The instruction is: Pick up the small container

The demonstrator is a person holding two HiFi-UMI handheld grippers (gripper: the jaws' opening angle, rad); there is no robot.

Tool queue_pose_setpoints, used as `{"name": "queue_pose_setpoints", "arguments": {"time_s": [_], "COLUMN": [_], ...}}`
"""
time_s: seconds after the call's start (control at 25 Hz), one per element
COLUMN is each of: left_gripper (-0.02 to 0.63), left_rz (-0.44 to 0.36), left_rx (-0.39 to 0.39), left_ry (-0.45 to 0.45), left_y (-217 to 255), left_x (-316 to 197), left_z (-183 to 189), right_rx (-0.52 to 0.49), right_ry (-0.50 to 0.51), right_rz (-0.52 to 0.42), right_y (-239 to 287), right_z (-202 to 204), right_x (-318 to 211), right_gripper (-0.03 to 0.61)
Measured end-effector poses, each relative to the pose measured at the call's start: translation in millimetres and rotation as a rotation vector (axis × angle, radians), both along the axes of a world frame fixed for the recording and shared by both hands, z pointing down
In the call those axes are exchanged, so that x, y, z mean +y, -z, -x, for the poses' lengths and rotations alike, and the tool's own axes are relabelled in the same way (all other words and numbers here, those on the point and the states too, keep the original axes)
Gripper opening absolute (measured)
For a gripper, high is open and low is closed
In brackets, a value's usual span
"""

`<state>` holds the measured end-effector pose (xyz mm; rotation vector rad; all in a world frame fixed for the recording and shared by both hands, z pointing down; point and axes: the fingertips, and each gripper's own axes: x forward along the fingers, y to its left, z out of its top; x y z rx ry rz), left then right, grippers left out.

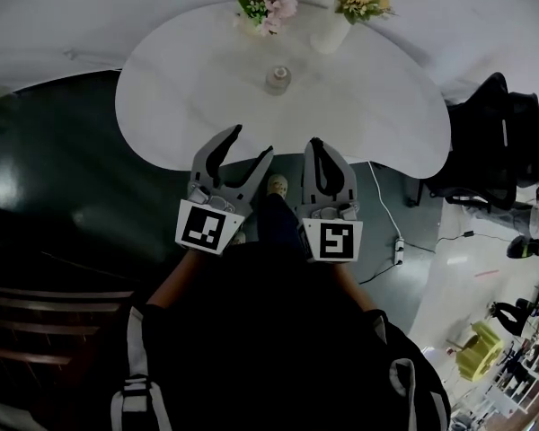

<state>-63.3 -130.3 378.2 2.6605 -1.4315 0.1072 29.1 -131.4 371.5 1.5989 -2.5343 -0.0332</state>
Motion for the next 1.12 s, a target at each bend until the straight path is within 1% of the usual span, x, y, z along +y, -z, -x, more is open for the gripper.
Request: {"name": "queue_pose_setpoints", "arguments": {"time_s": [0.36, 0.56, 0.72, 0.8, 0.92, 1.12], "left_gripper": [0.238, 0.238, 0.238, 0.238, 0.238, 0.238], "left_rz": [0.011, 0.024, 0.03, 0.032, 0.041, 0.071], "left_rx": [-0.014, -0.032, -0.039, -0.042, -0.042, -0.06], "left_ry": [0.052, 0.088, 0.118, 0.128, 0.131, 0.122], "left_y": [-13.0, -21.3, -25.7, -26.5, -28.6, -41.6], "left_x": [-64.9, -89.2, -103.0, -105.6, -110.4, -122.1], "left_z": [-21.4, -29.5, -35.0, -36.7, -39.1, -42.8], "right_rx": [0.032, 0.026, 0.025, 0.026, 0.021, 0.016], "right_ry": [0.089, 0.144, 0.18, 0.196, 0.2, 0.184], "right_rz": [0.016, 0.026, 0.07, 0.065, 0.064, 0.095], "right_y": [-17.9, -25.9, -36.8, -38.4, -41.2, -54.9], "right_z": [-19.9, -25.3, -32.4, -34.9, -39.5, -44.8], "right_x": [-72.0, -100.7, -115.6, -120.3, -128.6, -144.2], "right_gripper": [0.021, 0.021, 0.021, 0.021, 0.021, 0.021]}}
